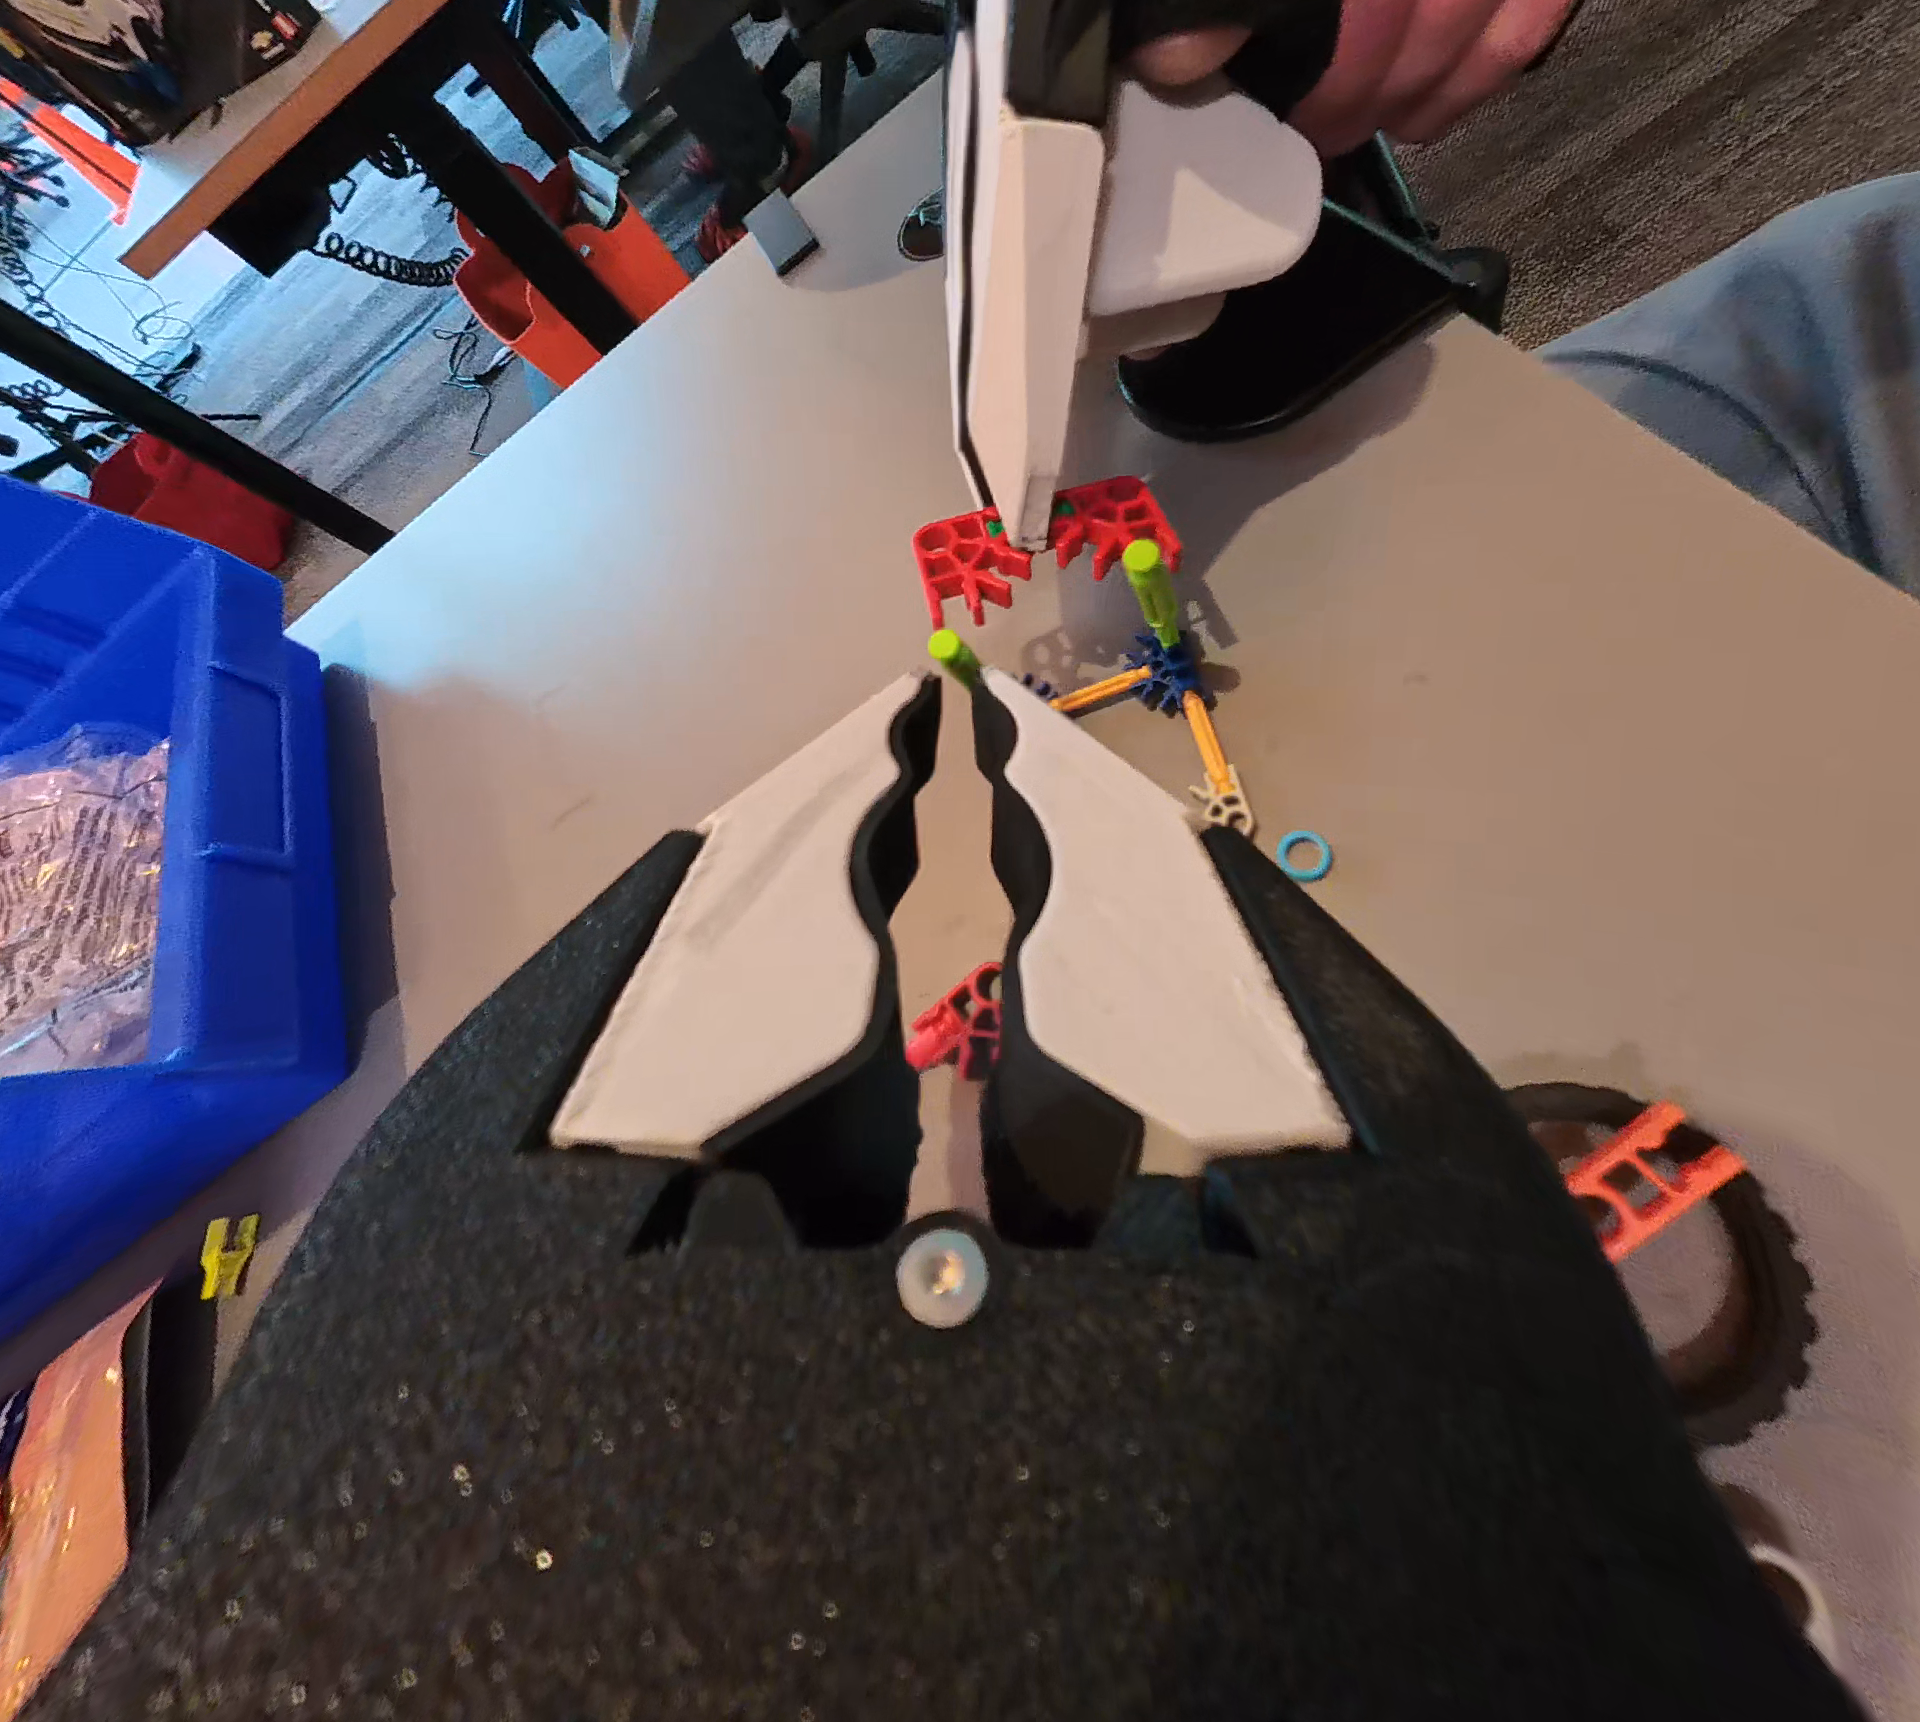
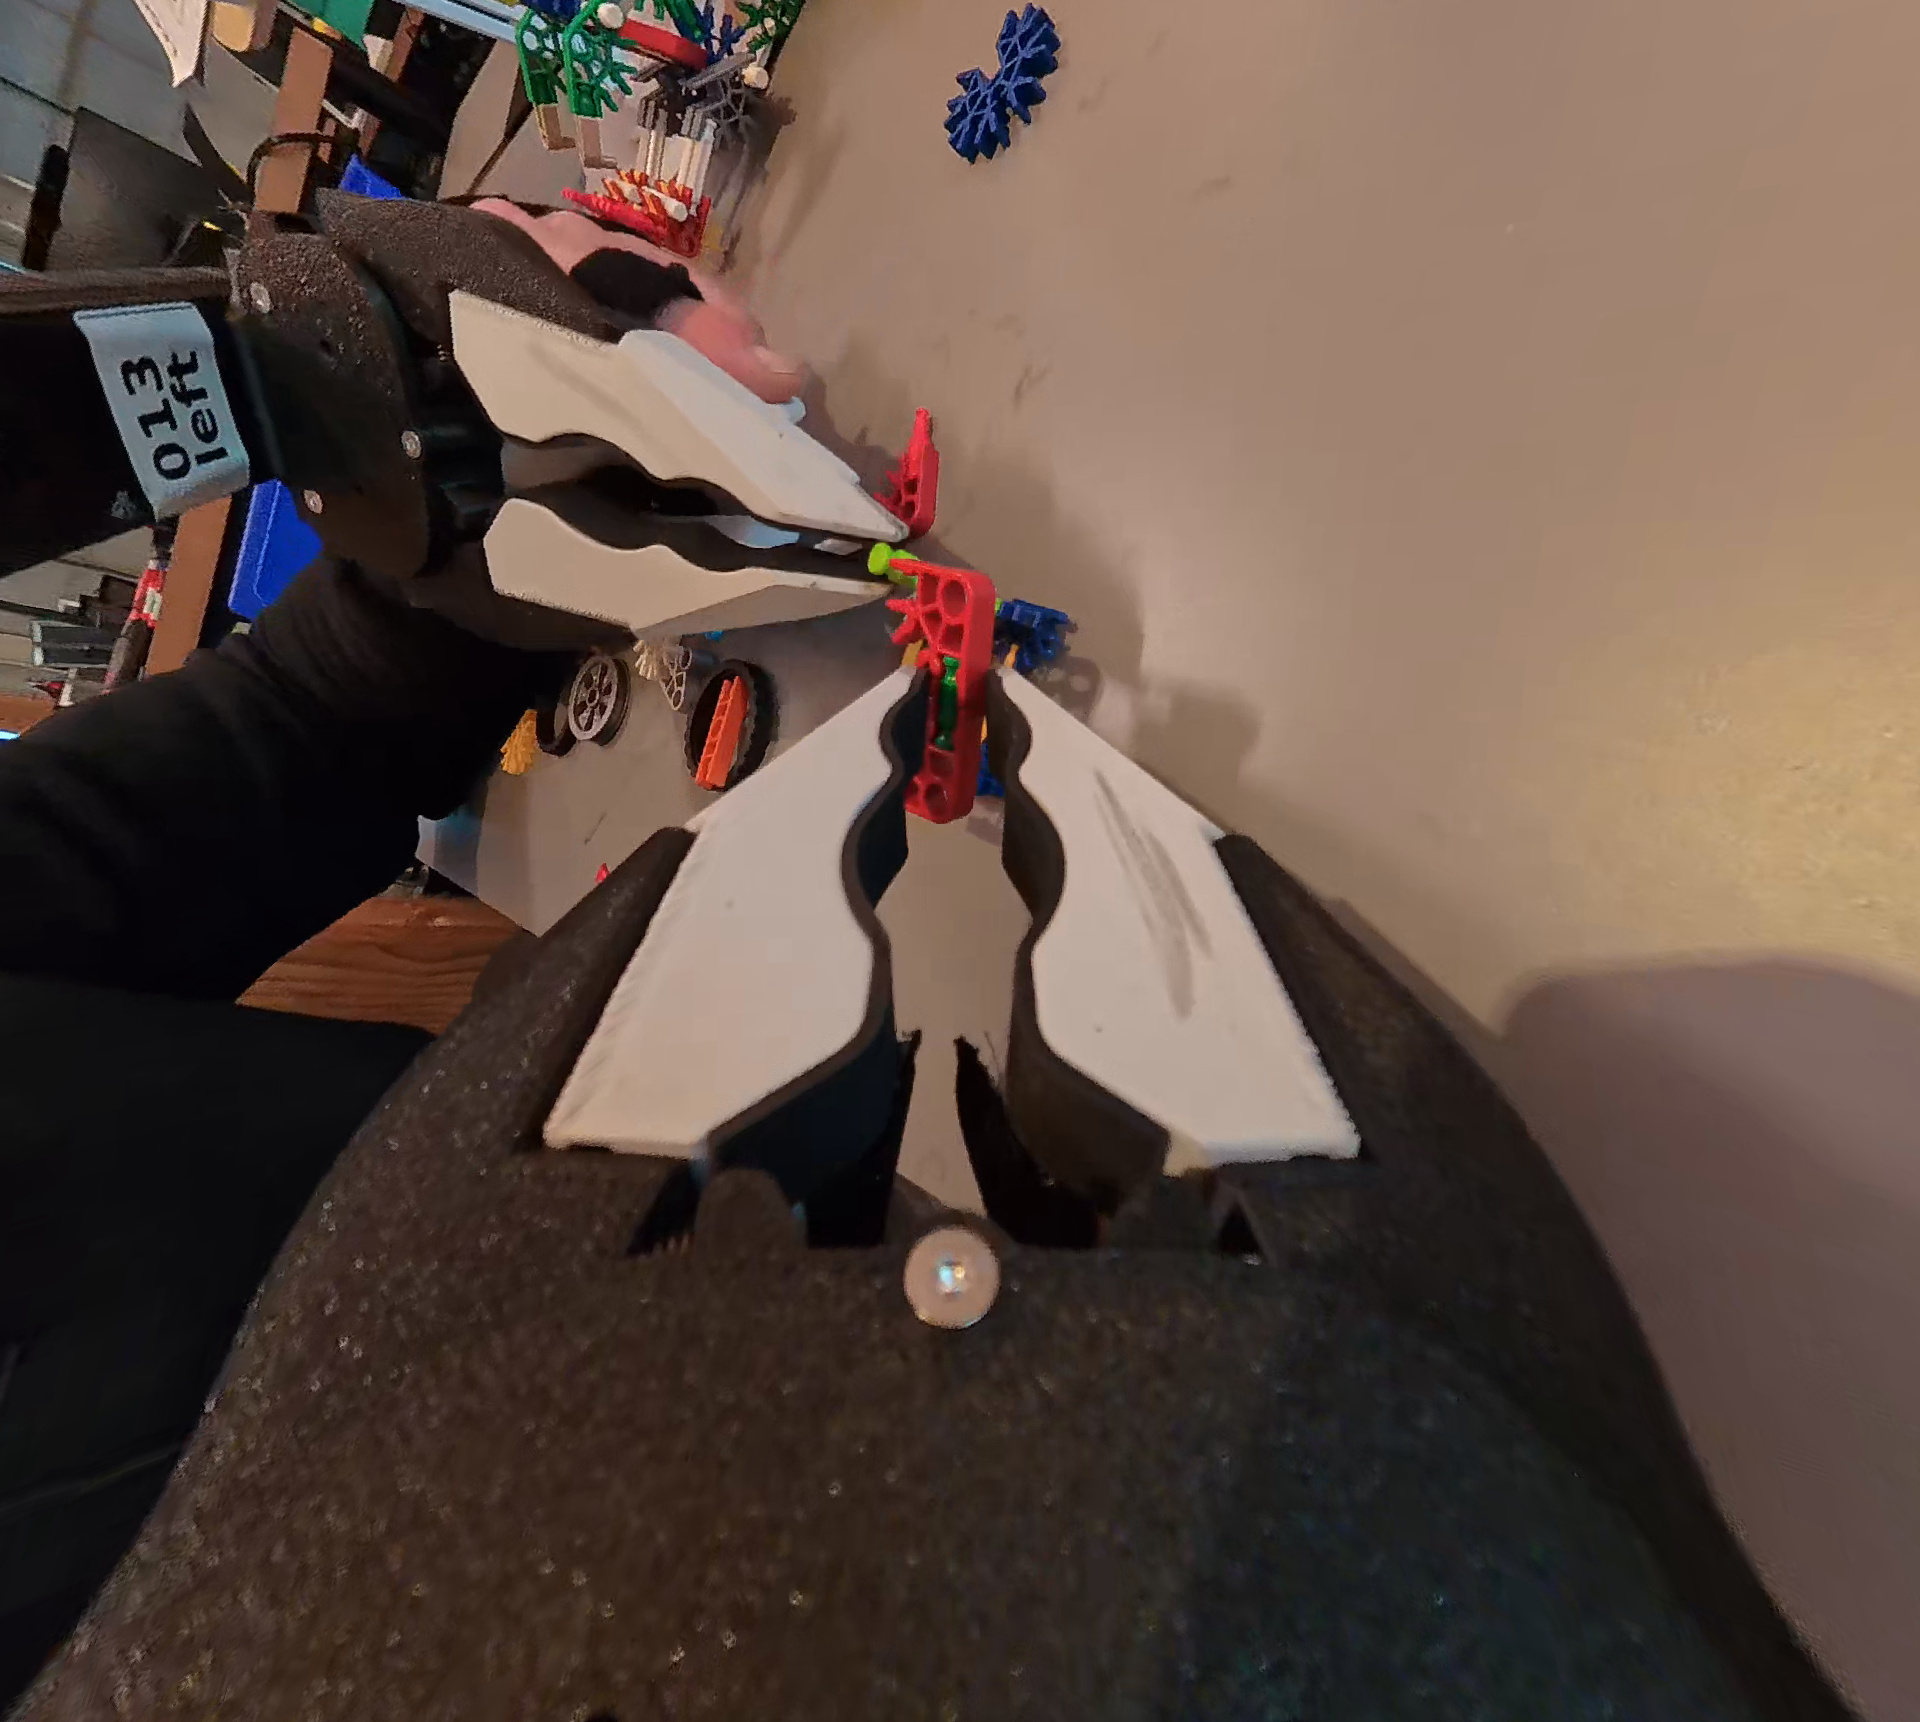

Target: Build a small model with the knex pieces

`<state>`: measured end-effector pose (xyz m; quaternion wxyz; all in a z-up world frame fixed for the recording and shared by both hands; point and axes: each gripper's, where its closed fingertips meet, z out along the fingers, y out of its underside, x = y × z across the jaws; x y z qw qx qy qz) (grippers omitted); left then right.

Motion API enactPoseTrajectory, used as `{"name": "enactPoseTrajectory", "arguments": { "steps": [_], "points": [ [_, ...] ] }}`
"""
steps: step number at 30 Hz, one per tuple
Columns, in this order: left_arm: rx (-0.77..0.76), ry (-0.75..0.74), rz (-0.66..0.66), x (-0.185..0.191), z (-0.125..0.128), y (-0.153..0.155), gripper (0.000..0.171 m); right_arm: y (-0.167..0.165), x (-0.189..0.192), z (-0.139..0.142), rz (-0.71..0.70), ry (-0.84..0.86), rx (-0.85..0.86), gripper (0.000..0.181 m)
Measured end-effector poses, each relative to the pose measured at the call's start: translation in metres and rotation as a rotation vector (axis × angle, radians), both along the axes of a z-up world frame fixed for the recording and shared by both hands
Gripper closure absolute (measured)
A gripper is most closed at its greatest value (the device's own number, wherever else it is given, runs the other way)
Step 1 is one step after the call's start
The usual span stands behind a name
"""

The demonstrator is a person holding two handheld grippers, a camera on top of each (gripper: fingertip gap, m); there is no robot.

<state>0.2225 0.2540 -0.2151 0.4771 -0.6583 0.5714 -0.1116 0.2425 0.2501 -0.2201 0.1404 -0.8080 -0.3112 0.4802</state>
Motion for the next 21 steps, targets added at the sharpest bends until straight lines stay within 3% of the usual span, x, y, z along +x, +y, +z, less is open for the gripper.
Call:
{"name": "enactPoseTrajectory", "arguments": {
  "steps": [12,21],
  "points": [
    [0.088,0.034,0.070,0.003,0.002,-0.004,0.171,-0.007,-0.003,0.000,-0.031,-0.011,-0.019,0.172],
    [0.245,0.115,0.113,0.008,0.007,-0.005,0.171,-0.015,-0.004,0.004,-0.140,0.031,-0.002,0.172]
  ]
}}
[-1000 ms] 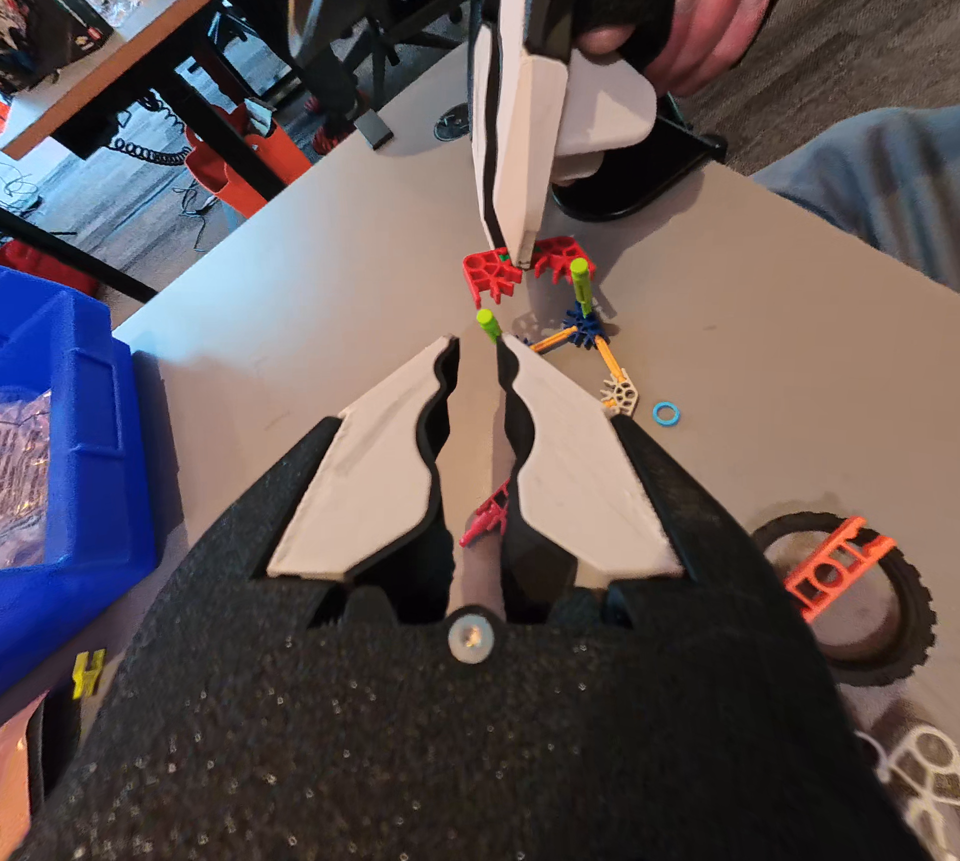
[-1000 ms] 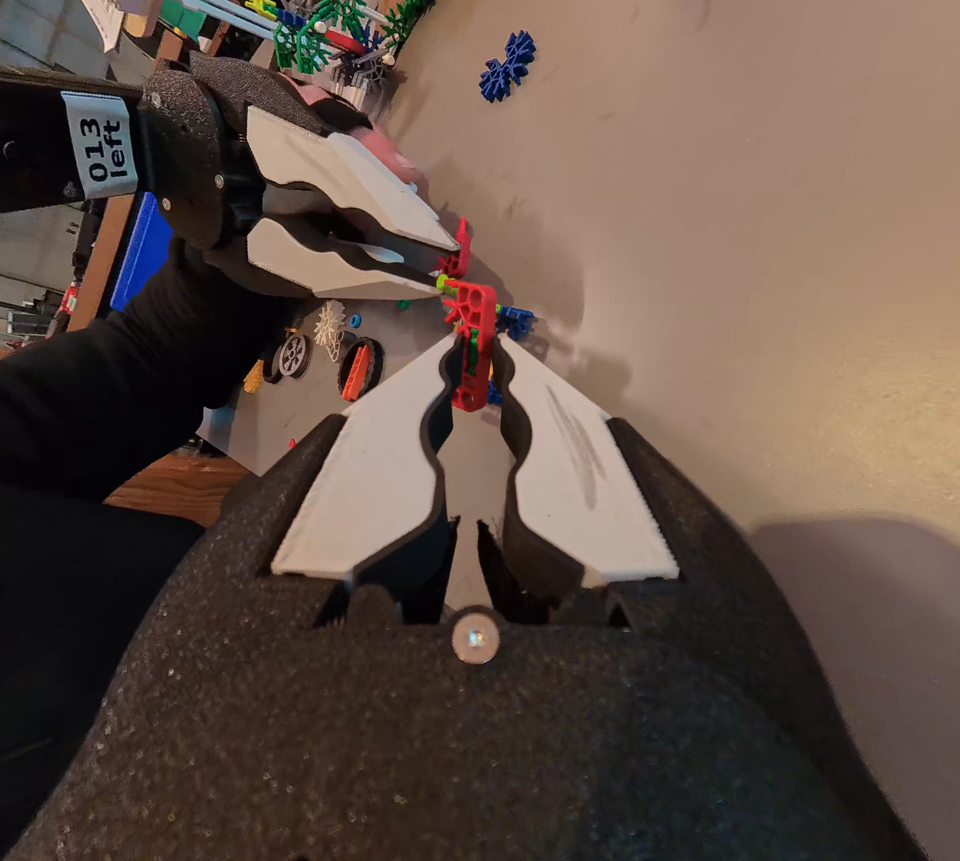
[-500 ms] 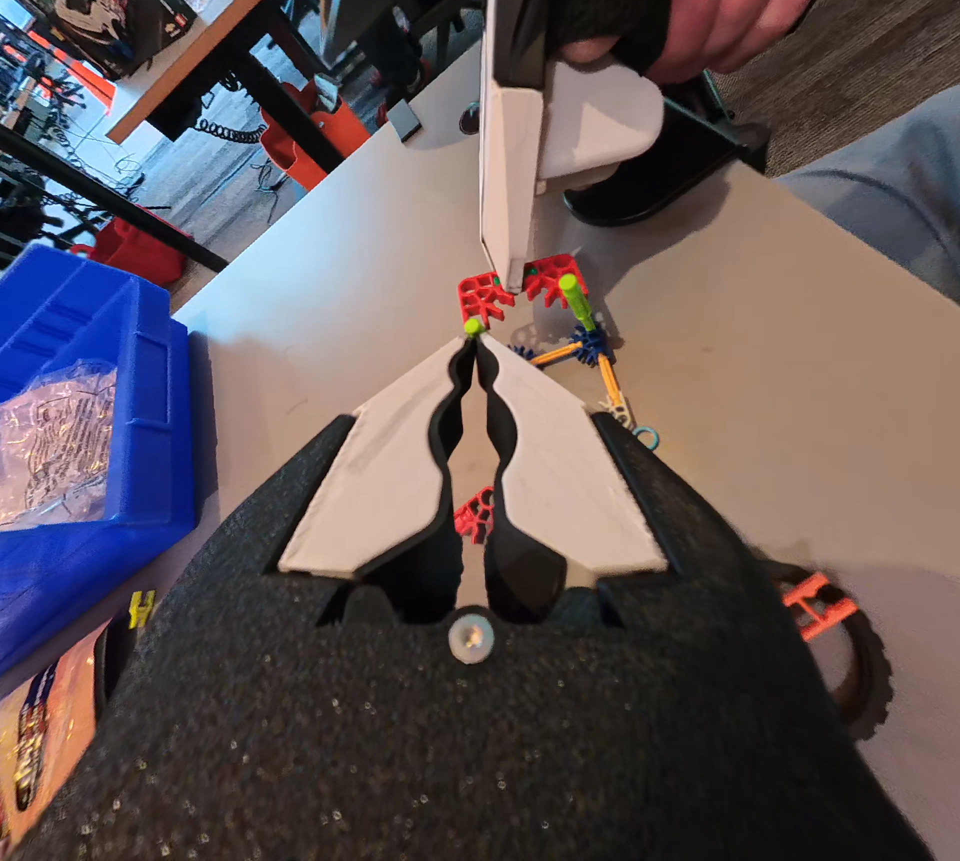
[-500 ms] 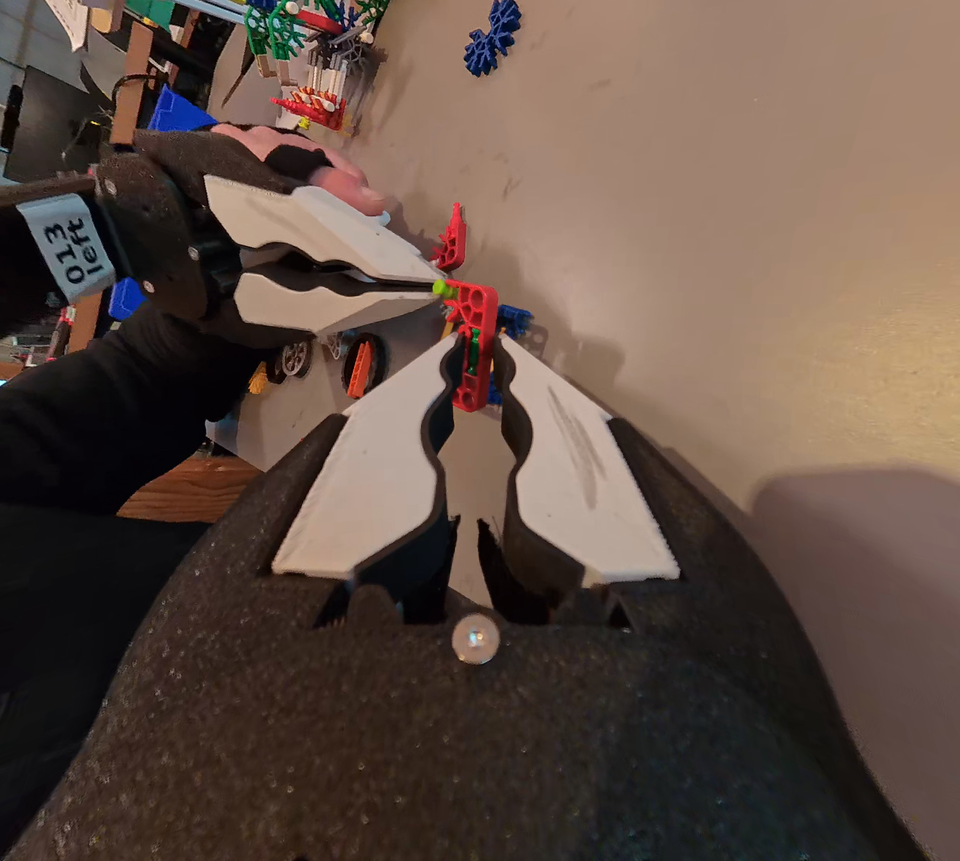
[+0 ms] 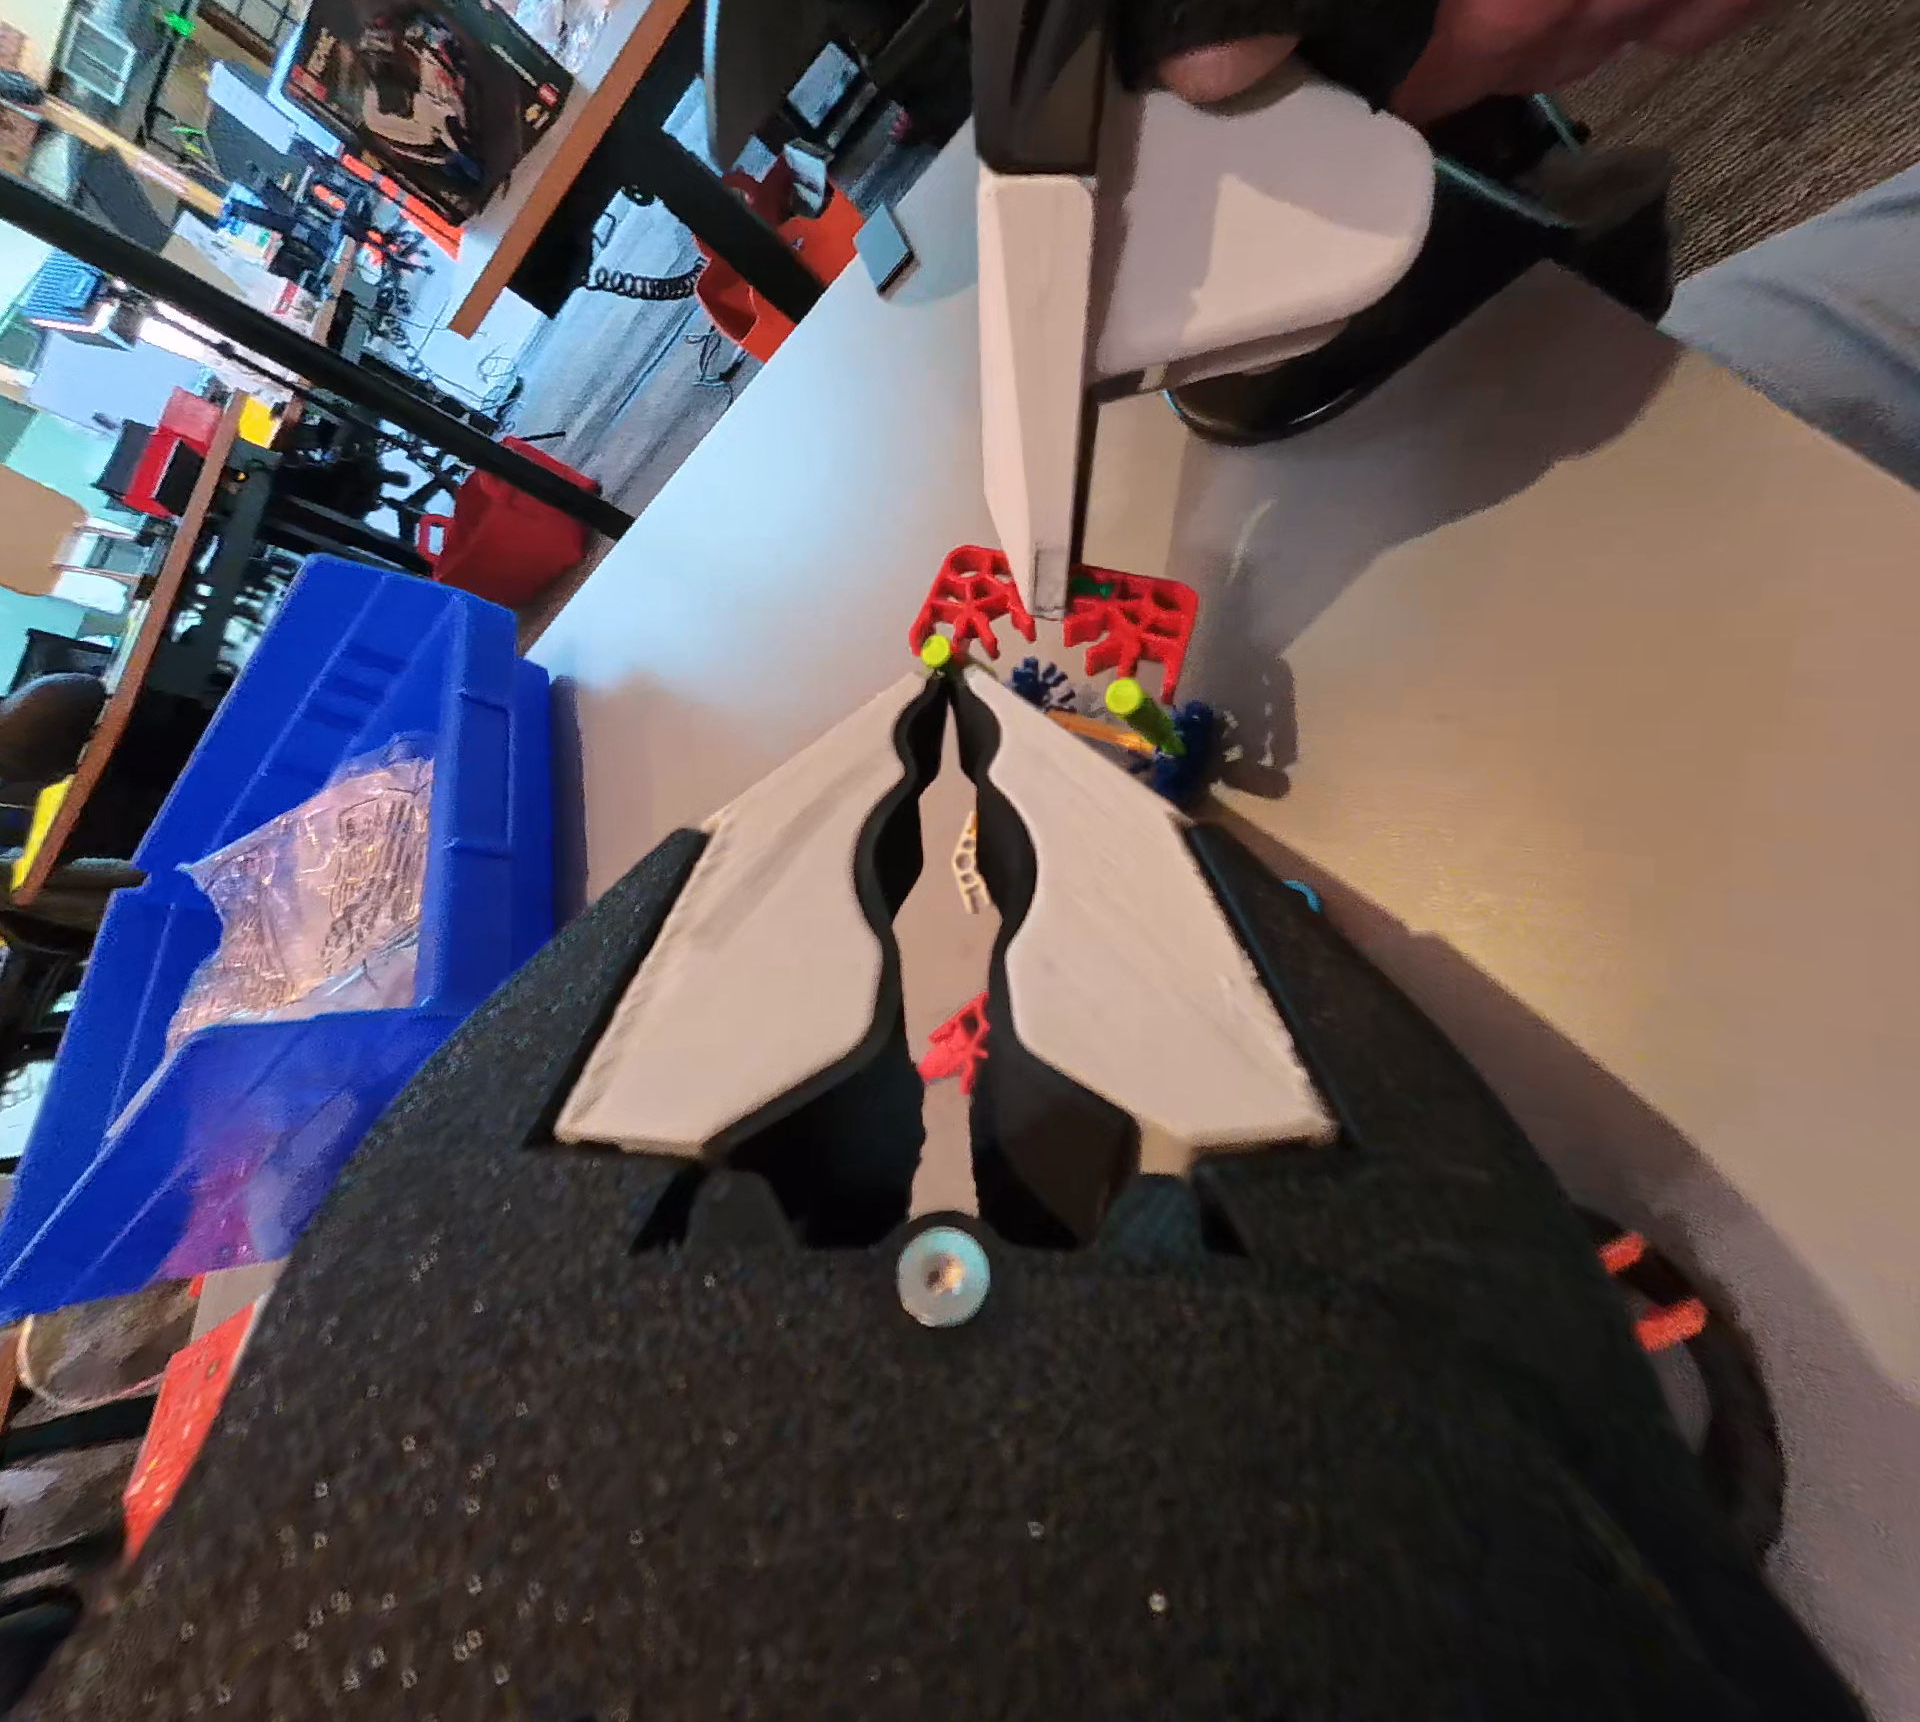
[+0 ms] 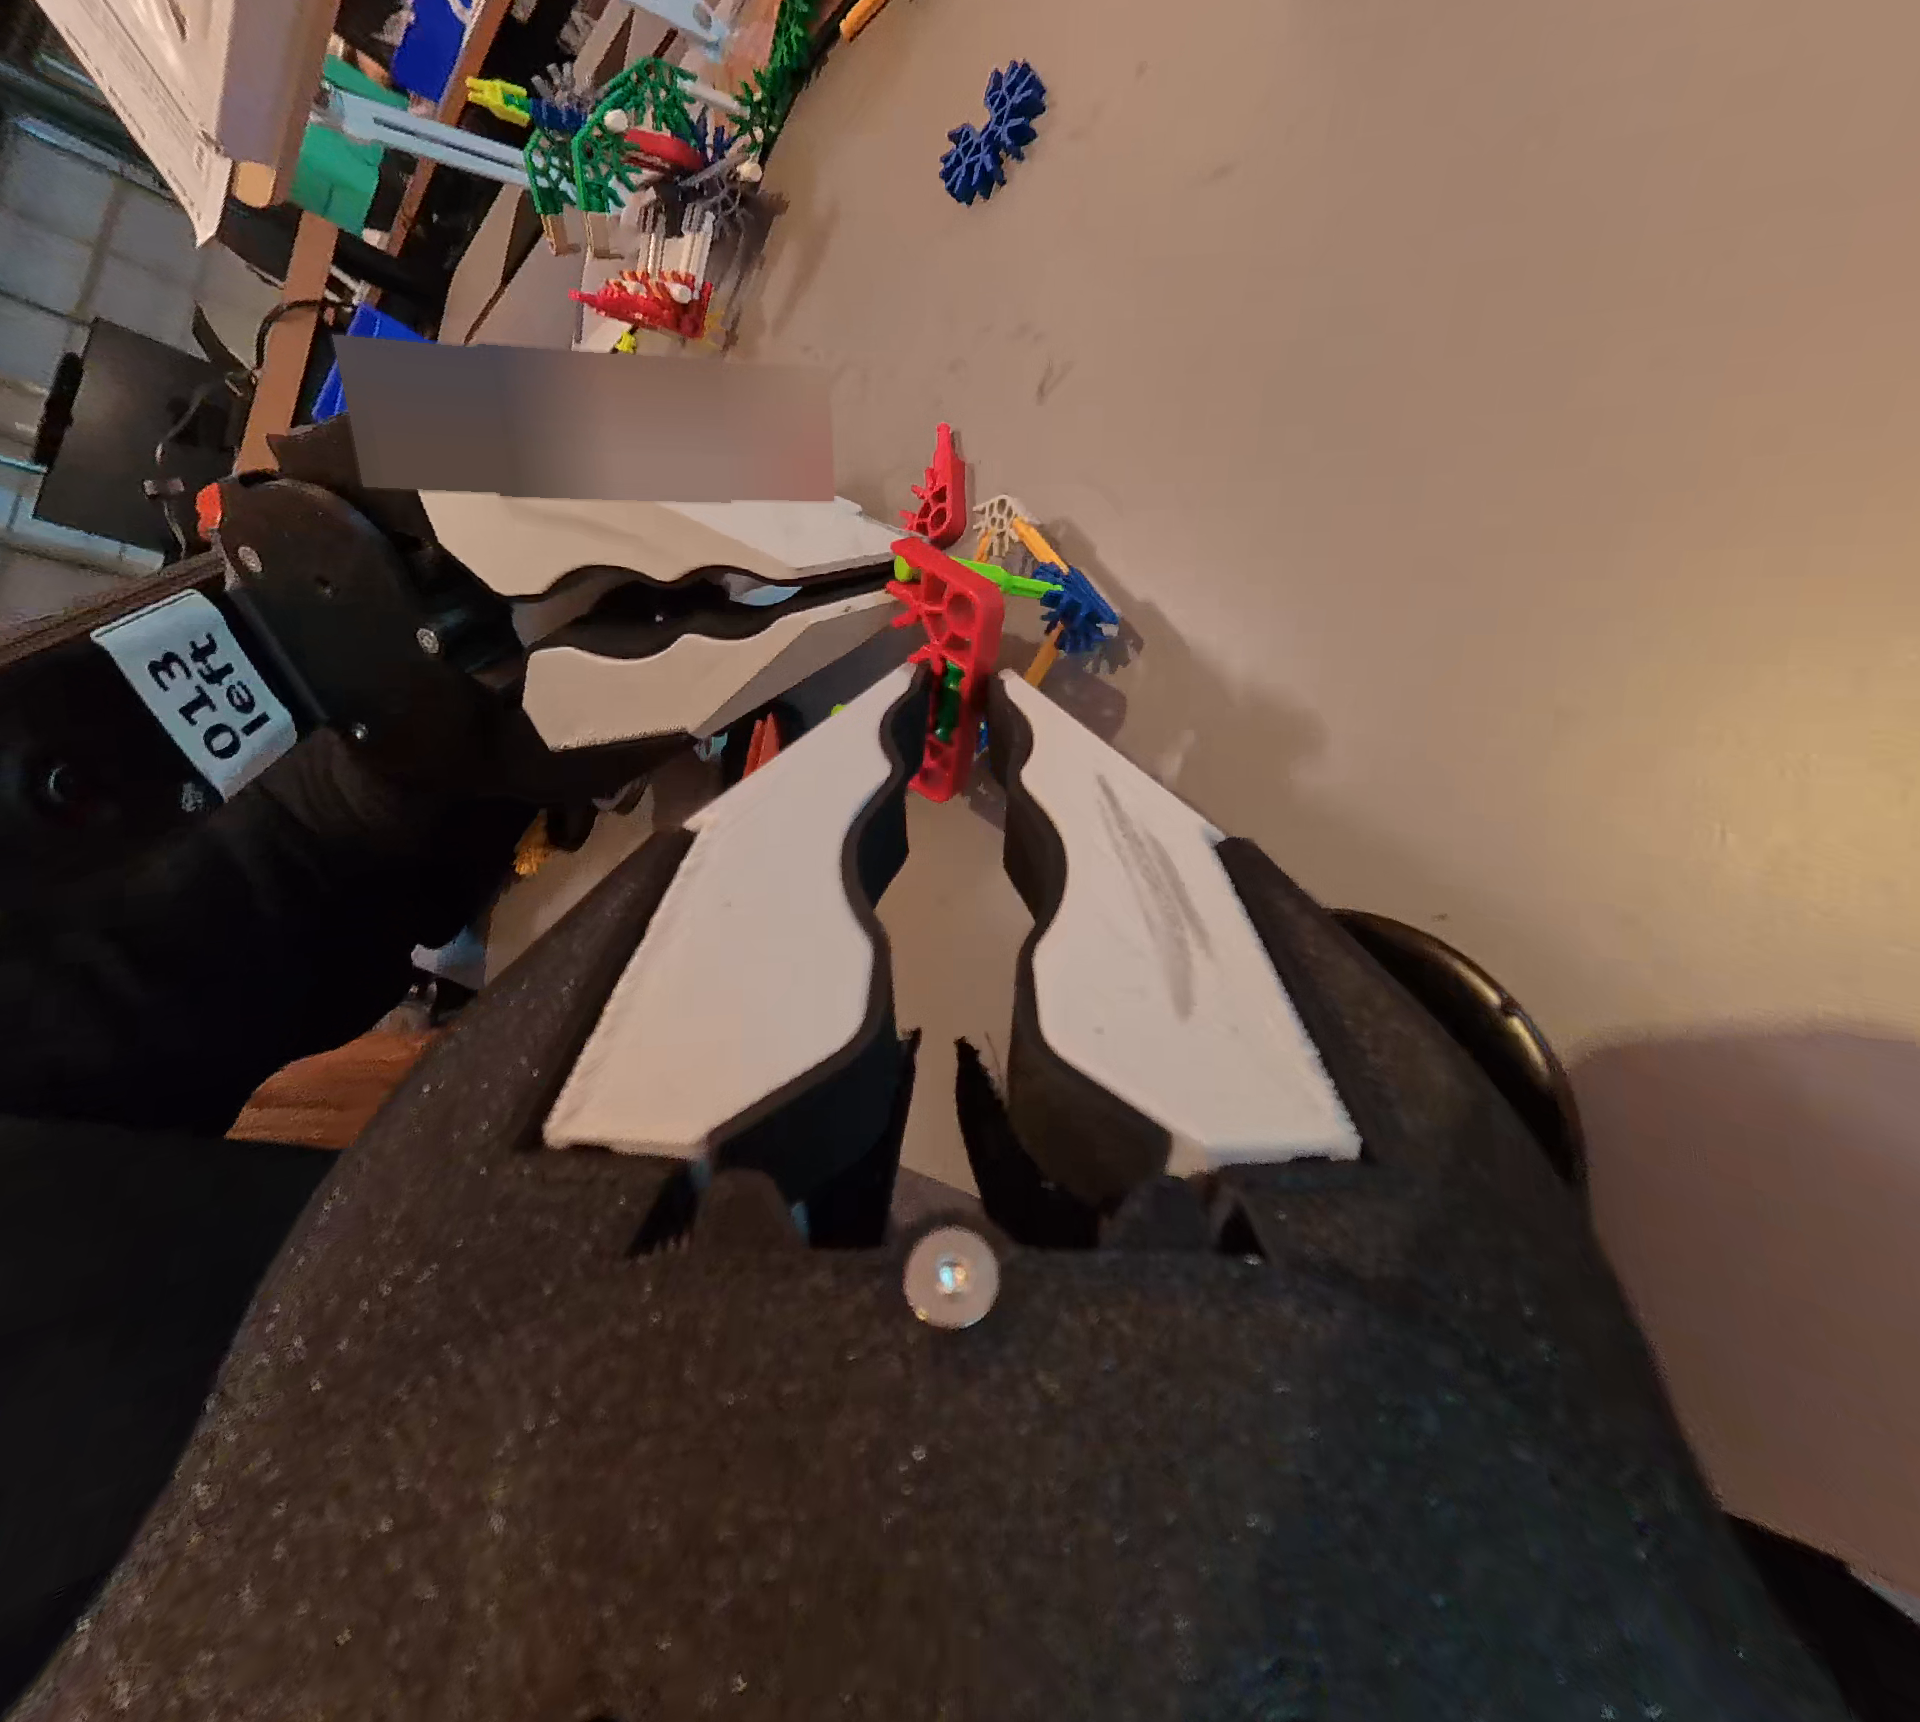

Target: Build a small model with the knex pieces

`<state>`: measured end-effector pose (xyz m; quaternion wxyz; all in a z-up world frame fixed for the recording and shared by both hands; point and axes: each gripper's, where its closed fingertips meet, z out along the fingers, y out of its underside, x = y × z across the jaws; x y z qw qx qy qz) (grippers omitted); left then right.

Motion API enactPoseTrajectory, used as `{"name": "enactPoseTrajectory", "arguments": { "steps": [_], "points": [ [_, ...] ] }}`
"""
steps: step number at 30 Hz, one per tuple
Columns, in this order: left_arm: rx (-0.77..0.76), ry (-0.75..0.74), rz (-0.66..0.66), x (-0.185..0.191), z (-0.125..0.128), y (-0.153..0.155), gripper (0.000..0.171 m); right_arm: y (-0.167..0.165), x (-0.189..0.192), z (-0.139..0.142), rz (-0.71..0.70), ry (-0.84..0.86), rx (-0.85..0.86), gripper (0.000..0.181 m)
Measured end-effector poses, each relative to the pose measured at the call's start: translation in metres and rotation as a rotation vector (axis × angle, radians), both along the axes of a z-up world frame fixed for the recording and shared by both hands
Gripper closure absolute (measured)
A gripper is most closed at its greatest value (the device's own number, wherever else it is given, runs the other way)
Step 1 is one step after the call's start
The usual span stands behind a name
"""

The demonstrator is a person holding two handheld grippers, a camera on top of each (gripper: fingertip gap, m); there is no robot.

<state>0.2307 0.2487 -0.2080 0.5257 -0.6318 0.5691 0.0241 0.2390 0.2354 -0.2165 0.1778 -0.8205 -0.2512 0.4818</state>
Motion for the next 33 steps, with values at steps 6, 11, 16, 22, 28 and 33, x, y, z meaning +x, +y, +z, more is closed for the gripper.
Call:
{"name": "enactPoseTrajectory", "arguments": {
  "steps": [6,11,16,22,28,33],
  "points": [
    [0.060,0.010,0.008,0.003,0.005,0.000,0.171,0.000,-0.001,0.001,-0.057,0.009,0.044,0.172],
    [0.048,-0.004,0.018,0.002,0.002,-0.002,0.171,0.002,0.000,-0.002,-0.091,-0.005,0.092,0.172],
    [0.058,-0.021,0.027,0.004,0.003,-0.006,0.171,0.002,0.001,-0.003,-0.104,-0.023,0.139,0.172],
    [0.030,-0.057,0.013,0.008,0.004,-0.015,0.167,-0.004,0.001,-0.001,-0.106,-0.008,0.145,0.172],
    [0.041,-0.048,-0.026,0.013,0.005,-0.028,0.159,-0.012,0.005,0.000,-0.086,-0.034,0.228,0.172],
    [0.073,-0.017,-0.057,0.016,0.001,-0.041,0.153,-0.021,0.008,-0.003,-0.069,-0.064,0.318,0.172]
  ]
}}
